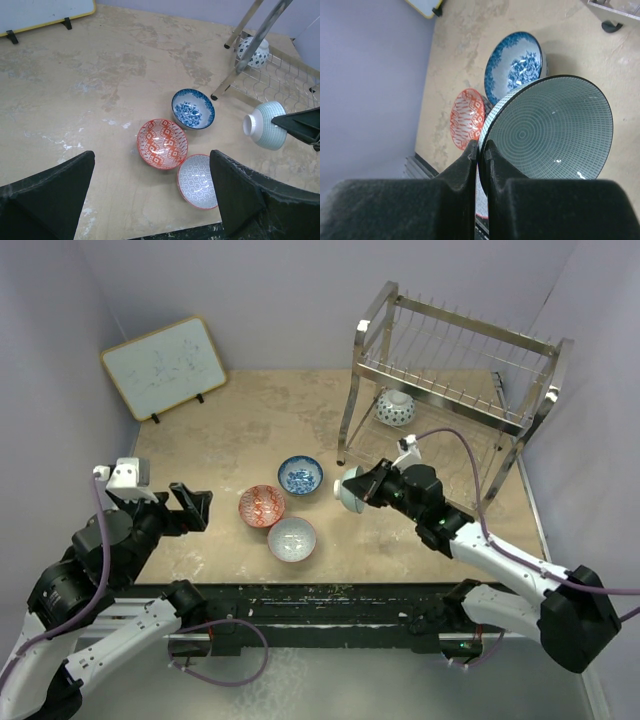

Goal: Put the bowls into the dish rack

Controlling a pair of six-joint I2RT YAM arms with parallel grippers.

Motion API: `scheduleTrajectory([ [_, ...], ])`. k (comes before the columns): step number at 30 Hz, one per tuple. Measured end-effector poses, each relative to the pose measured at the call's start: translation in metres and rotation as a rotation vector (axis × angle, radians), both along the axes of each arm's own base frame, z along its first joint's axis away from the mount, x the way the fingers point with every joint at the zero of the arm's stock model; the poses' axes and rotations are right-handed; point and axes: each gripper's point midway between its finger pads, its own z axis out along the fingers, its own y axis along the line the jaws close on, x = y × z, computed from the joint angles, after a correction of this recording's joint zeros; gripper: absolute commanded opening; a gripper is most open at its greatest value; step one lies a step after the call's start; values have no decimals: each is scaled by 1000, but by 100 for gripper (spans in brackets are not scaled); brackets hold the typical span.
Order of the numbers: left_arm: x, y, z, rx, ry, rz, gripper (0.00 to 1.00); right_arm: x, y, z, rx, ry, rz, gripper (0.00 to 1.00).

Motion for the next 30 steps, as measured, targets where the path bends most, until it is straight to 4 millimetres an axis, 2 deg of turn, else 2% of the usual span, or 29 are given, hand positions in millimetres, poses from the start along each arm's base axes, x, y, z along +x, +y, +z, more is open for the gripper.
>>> scheduleTrajectory([
  [12,-5,7,15,-7,-29,4,99,51,-30,27,259,-44,-43,0],
  [21,-10,13,21,-11,-35,9,99,86,-47,31,340,-94,-95,0],
  [30,-12,16,24,-6,-39,13,99,132,-77,51,410,-226,-198,0],
])
